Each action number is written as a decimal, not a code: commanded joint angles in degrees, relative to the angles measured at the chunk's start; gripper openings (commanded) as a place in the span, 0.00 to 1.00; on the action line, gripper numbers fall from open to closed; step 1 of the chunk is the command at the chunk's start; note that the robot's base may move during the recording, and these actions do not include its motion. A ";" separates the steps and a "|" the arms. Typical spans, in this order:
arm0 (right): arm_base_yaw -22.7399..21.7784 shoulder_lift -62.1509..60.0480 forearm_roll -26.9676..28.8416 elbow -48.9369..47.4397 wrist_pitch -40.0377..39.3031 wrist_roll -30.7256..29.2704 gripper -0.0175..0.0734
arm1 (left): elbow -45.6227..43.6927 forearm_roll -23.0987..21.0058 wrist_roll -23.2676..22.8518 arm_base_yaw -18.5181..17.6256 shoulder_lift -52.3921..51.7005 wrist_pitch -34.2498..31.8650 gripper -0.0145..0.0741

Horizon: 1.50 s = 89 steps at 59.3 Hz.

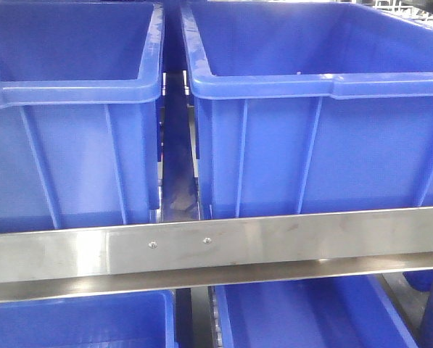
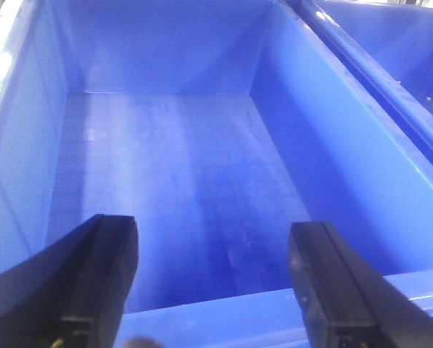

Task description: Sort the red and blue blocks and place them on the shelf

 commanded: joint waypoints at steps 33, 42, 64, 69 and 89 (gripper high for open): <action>-0.16 -1.08 -0.59 -1.11 -4.69 -0.57 0.26 | 22.19 -3.08 -0.64 2.21 -28.08 -6.21 0.31; -0.16 -1.08 -0.59 -1.11 -4.69 -0.57 0.26 | 29.44 -3.87 -0.64 2.49 -37.87 -6.13 0.31; -0.16 -1.08 -0.59 -1.11 -4.74 -0.57 0.26 | 29.18 -2.11 -0.39 2.49 -37.55 -5.50 0.31; -0.16 -1.08 -0.59 -1.11 -4.74 -0.57 0.26 | 29.18 -1.11 -0.41 2.49 -37.55 -7.00 0.31; -0.16 -1.08 -0.59 -1.11 -4.74 -0.57 0.26 | 29.18 -0.80 4.42 2.49 -37.55 -12.28 0.31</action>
